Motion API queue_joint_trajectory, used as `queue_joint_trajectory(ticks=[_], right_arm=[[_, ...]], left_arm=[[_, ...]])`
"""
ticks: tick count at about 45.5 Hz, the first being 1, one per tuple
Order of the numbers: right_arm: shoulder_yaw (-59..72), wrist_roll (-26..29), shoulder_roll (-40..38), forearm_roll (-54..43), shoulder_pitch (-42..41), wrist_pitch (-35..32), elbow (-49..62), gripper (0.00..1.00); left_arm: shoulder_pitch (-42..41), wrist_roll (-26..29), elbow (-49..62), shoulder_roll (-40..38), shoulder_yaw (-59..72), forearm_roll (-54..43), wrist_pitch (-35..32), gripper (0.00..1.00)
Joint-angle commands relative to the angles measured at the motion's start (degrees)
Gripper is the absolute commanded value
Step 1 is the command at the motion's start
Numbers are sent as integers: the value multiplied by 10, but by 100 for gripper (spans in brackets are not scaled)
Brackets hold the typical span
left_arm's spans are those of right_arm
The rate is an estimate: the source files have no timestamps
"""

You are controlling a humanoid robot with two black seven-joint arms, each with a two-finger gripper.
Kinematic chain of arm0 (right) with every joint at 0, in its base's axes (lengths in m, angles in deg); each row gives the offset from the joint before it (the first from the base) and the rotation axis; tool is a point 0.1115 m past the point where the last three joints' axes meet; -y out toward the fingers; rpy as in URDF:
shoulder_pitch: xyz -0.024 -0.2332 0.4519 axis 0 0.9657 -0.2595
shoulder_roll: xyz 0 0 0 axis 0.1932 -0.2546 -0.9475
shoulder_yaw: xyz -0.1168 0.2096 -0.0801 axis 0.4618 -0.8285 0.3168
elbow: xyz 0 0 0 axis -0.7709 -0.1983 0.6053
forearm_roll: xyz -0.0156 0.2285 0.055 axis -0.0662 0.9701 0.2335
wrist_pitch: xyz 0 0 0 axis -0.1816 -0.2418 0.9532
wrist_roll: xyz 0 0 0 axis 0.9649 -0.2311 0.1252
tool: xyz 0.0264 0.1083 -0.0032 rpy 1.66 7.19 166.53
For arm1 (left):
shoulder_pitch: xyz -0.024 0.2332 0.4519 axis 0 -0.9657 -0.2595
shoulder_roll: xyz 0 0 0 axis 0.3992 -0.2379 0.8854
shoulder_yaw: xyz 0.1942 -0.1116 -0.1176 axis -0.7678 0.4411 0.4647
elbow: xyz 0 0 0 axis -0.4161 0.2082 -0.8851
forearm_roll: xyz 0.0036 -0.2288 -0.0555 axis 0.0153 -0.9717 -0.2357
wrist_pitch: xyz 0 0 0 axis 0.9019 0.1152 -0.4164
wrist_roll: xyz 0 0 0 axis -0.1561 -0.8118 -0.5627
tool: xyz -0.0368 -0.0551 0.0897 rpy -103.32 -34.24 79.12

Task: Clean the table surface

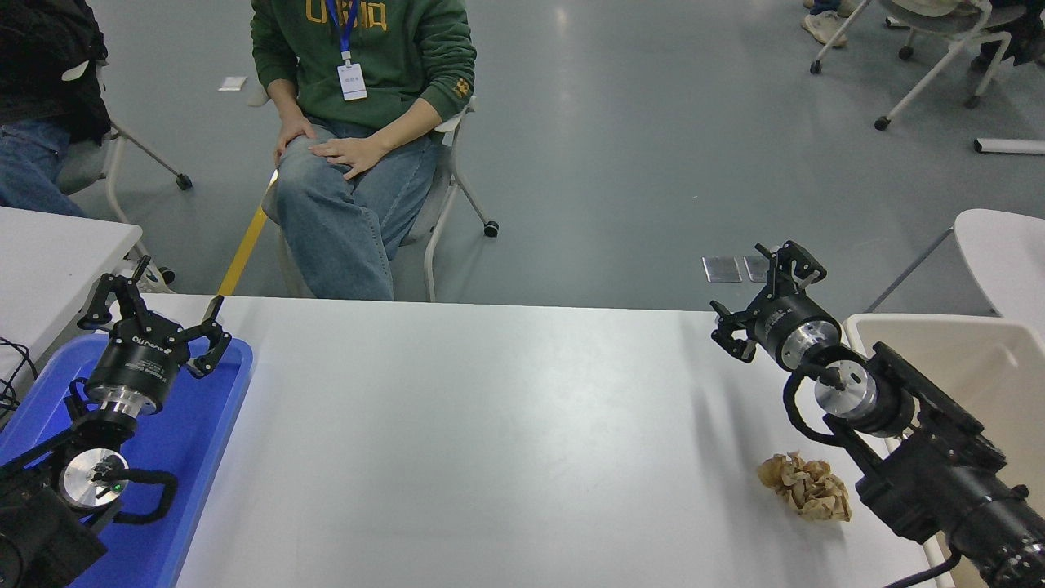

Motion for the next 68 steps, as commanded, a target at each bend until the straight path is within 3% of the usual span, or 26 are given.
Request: queue_joint_trajectory(ticks=[1, 31, 44, 68], right_arm=[[-11, -14, 17, 0, 8, 1, -2, 100], [17, -13, -4, -11, 18, -1, -2, 100], [171, -13, -132, -24, -13, -4, -12, 100], [393, -8, -338, -238, -78, -4, -192, 100]], left_arm=[[0, 0, 0, 0, 0, 0, 0, 100], [0, 0, 0, 0, 0, 0, 0, 100], [0, 0, 0, 0, 0, 0, 0, 100], [0, 0, 0, 0, 0, 0, 0, 100]])
